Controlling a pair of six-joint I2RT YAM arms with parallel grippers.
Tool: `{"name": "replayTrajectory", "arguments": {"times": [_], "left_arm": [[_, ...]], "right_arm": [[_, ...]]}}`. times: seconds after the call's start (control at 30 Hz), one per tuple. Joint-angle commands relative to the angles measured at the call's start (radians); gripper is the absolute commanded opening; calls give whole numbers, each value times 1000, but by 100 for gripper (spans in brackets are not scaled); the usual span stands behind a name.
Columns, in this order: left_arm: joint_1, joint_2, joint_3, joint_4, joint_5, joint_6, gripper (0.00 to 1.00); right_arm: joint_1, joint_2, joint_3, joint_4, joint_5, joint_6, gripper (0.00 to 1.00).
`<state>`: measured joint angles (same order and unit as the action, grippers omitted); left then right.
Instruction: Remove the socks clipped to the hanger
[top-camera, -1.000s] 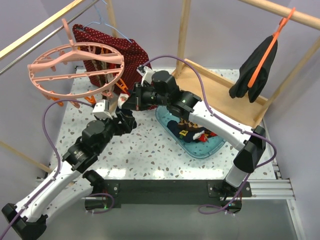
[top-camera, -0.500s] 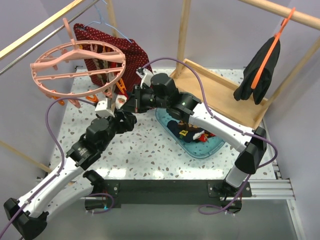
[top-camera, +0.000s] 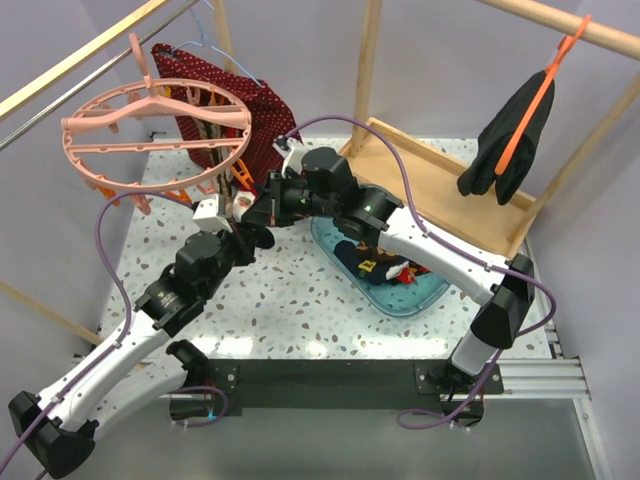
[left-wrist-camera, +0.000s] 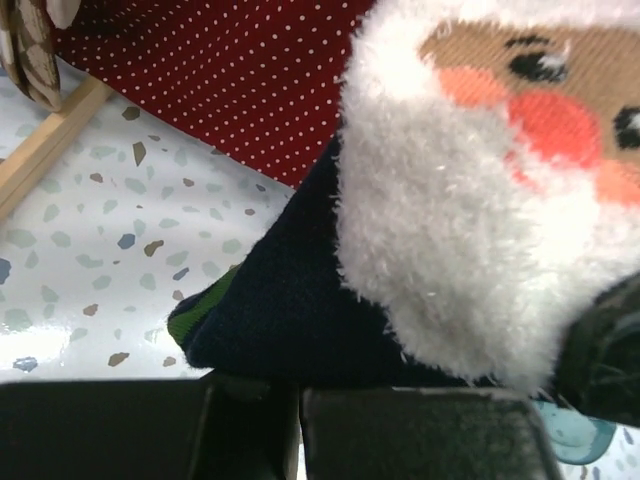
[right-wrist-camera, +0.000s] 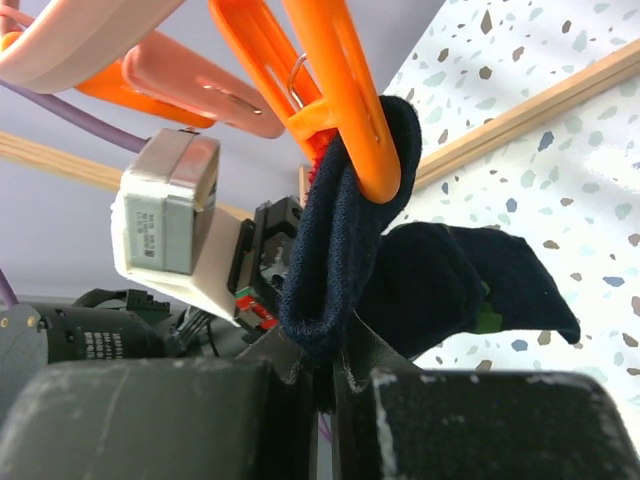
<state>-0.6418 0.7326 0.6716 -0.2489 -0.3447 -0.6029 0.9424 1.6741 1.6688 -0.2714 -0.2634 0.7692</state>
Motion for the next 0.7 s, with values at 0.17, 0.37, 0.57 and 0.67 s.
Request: {"name": "replayTrajectory", "arguments": {"times": [0.17, 0.37, 0.57, 0.67], "left_arm": [[1, -62, 46, -21, 65, 9, 0], [-1, -127, 49, -96, 124, 64, 62], [1, -102, 85, -76, 105, 77, 100], [1, -47, 95, -52, 111, 86, 100]], "right_arm": [[4, -42, 19, -37, 38, -57, 0], [4, -53, 5, -32, 6, -44, 0], [4, -59, 6, -32, -39, -13, 0], [7, -65, 5, -28, -14, 27, 0]]}}
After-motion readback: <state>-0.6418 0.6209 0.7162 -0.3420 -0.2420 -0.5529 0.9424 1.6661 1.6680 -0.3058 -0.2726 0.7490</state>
